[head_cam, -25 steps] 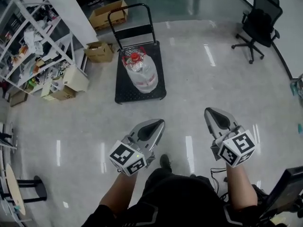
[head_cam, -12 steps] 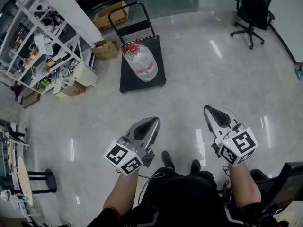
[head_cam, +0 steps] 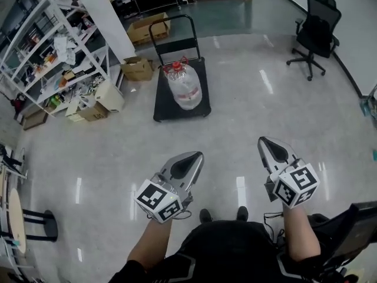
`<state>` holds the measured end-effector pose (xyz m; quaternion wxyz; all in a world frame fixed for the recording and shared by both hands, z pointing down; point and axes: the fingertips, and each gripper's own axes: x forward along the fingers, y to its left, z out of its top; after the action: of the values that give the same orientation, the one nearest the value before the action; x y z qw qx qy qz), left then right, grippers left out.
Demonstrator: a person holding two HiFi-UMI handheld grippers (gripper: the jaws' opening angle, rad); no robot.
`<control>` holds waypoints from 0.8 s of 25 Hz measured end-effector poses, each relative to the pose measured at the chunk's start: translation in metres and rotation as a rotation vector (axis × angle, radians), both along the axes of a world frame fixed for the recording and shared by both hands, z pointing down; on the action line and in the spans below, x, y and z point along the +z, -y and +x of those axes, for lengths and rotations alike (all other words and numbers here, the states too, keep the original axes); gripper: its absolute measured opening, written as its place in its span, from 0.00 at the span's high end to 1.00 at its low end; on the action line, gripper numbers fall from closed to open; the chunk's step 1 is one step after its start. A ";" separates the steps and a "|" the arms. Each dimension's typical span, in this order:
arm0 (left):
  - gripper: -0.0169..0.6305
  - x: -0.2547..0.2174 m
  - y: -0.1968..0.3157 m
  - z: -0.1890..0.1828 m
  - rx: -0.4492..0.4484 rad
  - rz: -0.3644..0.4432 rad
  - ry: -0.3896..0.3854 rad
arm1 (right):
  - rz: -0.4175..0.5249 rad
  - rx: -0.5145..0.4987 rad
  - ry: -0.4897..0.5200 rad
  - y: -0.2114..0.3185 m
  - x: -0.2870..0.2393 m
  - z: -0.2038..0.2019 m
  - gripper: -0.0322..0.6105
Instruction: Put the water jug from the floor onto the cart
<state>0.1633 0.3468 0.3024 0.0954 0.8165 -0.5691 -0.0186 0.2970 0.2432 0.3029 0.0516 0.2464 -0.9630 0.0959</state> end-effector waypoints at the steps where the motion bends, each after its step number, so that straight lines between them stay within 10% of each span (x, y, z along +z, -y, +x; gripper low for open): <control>1: 0.97 0.000 -0.007 -0.004 0.000 0.005 0.002 | 0.001 0.004 -0.002 -0.007 -0.002 -0.004 0.95; 20: 0.97 -0.004 -0.045 -0.031 -0.034 -0.001 -0.034 | 0.062 0.012 -0.030 -0.043 -0.024 -0.030 0.95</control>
<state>0.1326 0.3919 0.2981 0.1051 0.8062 -0.5812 -0.0341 0.2671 0.2859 0.2791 0.0576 0.2550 -0.9632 0.0625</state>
